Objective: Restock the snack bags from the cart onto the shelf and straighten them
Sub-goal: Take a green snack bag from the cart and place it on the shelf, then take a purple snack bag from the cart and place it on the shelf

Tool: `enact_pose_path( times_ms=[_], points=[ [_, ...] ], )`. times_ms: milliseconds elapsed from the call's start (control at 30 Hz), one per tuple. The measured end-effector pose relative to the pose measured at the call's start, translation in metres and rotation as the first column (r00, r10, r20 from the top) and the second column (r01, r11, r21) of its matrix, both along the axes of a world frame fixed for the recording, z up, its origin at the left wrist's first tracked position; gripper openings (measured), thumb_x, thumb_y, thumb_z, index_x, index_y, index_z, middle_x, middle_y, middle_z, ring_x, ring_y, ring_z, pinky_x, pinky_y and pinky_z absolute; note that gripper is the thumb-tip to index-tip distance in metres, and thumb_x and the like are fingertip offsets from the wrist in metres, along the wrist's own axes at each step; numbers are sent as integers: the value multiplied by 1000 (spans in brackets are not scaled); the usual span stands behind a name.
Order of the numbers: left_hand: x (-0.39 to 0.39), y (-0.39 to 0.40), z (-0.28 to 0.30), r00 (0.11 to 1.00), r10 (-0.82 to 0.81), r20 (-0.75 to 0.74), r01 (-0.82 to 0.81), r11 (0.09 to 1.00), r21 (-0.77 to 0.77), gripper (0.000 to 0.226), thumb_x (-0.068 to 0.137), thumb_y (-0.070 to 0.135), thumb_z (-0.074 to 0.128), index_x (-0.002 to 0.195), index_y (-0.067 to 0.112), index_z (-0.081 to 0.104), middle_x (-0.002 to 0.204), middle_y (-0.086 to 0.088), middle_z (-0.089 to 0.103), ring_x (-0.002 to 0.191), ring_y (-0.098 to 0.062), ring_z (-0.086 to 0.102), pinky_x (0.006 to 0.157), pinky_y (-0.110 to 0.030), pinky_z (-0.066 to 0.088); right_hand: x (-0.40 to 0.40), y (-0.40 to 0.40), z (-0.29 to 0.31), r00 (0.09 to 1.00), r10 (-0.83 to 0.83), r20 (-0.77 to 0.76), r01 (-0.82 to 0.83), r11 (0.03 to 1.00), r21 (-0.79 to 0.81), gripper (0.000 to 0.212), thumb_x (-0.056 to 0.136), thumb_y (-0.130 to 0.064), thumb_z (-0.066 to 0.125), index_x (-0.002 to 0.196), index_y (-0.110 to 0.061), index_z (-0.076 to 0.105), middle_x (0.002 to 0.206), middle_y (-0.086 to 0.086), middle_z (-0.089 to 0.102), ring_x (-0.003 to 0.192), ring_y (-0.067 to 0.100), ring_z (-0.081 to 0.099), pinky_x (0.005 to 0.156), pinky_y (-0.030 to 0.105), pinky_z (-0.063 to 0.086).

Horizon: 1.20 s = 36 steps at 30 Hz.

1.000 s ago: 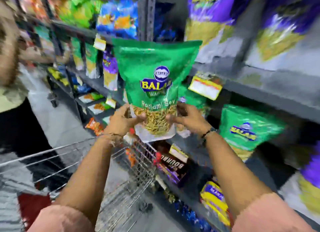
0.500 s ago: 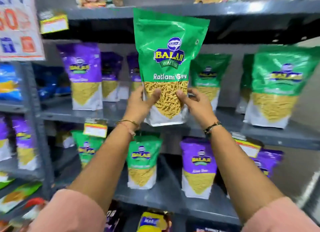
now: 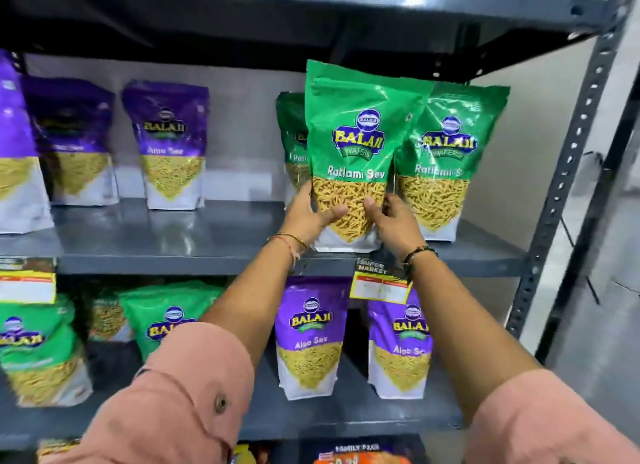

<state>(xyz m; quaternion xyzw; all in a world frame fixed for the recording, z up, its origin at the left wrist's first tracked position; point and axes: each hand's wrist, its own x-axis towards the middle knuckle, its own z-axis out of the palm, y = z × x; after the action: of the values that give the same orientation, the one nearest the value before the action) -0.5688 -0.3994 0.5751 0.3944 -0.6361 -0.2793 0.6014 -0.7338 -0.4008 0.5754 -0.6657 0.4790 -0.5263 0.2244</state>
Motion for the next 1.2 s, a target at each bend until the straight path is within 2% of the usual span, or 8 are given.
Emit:
enact_pose_path(
  times_ms=[267,333,433,600,767,867,1133,1200],
  points=[
    [7,4,4,999,4,45,-4,1000,8,67,72,18,77,130,13,43,122,-5,59,112,-18,55,103,-39,45,13,-7,-3,999,5,48,-5,1000,14,63,89,-46,58,137,-7,45,139,16,54,130,29,50,112,46,40],
    [11,8,4,998,52,30,-51,998,-34,73,73,21,77,134,14,38,130,-4,54,122,-20,50,107,-35,40,21,2,0,986,-162,46,167,975,-149,69,88,-44,61,143,-9,37,148,15,42,137,28,39,116,42,32],
    [31,18,6,962,272,-16,-273,959,-83,80,79,30,71,143,11,27,150,-8,34,139,-20,31,115,-31,26,50,30,12,944,-306,122,324,796,-511,66,89,-41,58,144,-13,36,152,11,35,140,25,31,116,34,22],
    [114,59,-2,894,445,-54,-448,885,-129,61,83,17,66,136,7,37,145,-13,40,135,-23,35,115,-38,29,152,68,17,998,-31,-46,-11,707,-707,54,86,-22,62,136,-8,49,144,13,45,133,27,44,113,35,31],
    [242,138,-42,749,659,-70,-662,748,-38,56,79,14,66,129,1,44,136,-19,49,126,-25,46,108,-28,34,293,111,-32,902,334,-275,-430,762,-484,51,88,-16,61,137,-7,48,143,13,47,135,29,41,116,36,28],
    [313,202,-87,633,774,-4,-774,633,9,60,75,16,67,127,-3,46,130,-21,52,117,-24,50,103,-25,36,375,142,-74,772,512,-377,-629,698,-342,48,89,-15,60,135,-6,50,141,14,50,133,29,43,114,35,30],
    [468,359,-247,318,947,39,-889,284,358,56,78,11,71,127,0,47,130,-23,53,121,-37,50,105,-45,41,548,232,-214,439,779,-448,-844,528,92,40,91,-20,62,128,-7,54,132,14,57,121,30,54,103,39,43],
    [489,396,-293,248,969,20,-871,214,443,57,74,1,72,124,-3,46,125,-22,55,115,-36,54,100,-28,45,579,247,-253,365,816,-449,-852,487,192,39,90,-15,62,127,-4,55,131,17,58,122,32,54,105,41,43]
  ],
)
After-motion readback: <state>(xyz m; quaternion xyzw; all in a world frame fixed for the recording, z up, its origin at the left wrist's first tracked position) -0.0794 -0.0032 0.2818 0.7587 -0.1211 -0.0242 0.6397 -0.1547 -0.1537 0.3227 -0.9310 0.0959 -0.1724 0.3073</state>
